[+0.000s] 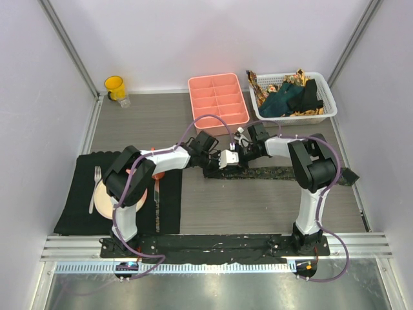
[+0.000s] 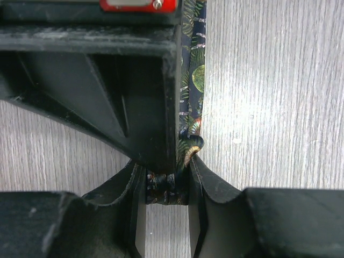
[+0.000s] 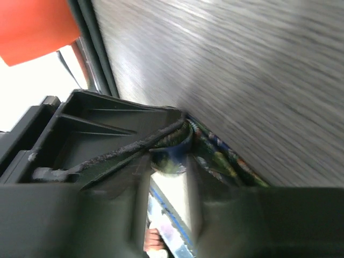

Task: Roll the ties
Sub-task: Roll the tie at the center of the board.

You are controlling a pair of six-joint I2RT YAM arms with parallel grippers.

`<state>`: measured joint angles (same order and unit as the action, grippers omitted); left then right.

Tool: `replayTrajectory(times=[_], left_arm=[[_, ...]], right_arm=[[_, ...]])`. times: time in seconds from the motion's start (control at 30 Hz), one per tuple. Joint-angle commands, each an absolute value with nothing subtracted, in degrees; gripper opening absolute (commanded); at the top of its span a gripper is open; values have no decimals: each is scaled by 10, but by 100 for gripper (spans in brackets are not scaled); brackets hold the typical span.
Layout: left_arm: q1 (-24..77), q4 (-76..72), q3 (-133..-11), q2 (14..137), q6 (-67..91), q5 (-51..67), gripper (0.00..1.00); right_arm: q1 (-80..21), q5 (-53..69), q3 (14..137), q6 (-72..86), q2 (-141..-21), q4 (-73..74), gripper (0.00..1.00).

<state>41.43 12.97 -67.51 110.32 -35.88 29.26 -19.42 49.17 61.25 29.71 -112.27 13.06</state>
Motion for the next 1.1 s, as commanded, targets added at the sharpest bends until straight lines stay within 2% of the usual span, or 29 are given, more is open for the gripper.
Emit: replayTrajectory(times=[0.0, 0.03, 0.1, 0.2, 0.3, 0.33, 0.5, 0.53, 0.63, 0.87, 1.07], left_arm=[[417, 185, -664, 1141, -354, 258, 5], [416, 184, -664, 1141, -351, 258, 5], [415, 185, -665, 1142, -346, 258, 5], [412, 185, -665, 1143, -339, 263, 8], [397, 168, -657, 1130, -323, 291, 31], [390, 157, -650, 1122, -316, 318, 43], [352, 56, -590, 1057, -253, 389, 66], [346, 3, -578, 1049, -243, 399, 74], [333, -67, -539, 1027, -214, 435, 78], [331, -208, -503, 1067, -150, 476, 75], [342, -241, -519, 1099, -163, 472, 71]], right_arm=[[-201, 473, 613, 301, -1147, 81, 19], [-200, 473, 613, 297, -1150, 86, 16], [-200, 477, 616, 277, -1158, 101, 3], [-192, 469, 611, 243, -1164, 119, 1], [-181, 452, 602, 209, -1173, 132, 1], [-179, 449, 601, 202, -1178, 134, 1], [-171, 433, 597, 160, -1200, 135, 1], [-169, 432, 595, 148, -1205, 134, 1], [-160, 425, 594, 134, -1212, 136, 1], [-153, 427, 605, 111, -1218, 148, 1], [-152, 445, 636, 93, -1246, 184, 1]])
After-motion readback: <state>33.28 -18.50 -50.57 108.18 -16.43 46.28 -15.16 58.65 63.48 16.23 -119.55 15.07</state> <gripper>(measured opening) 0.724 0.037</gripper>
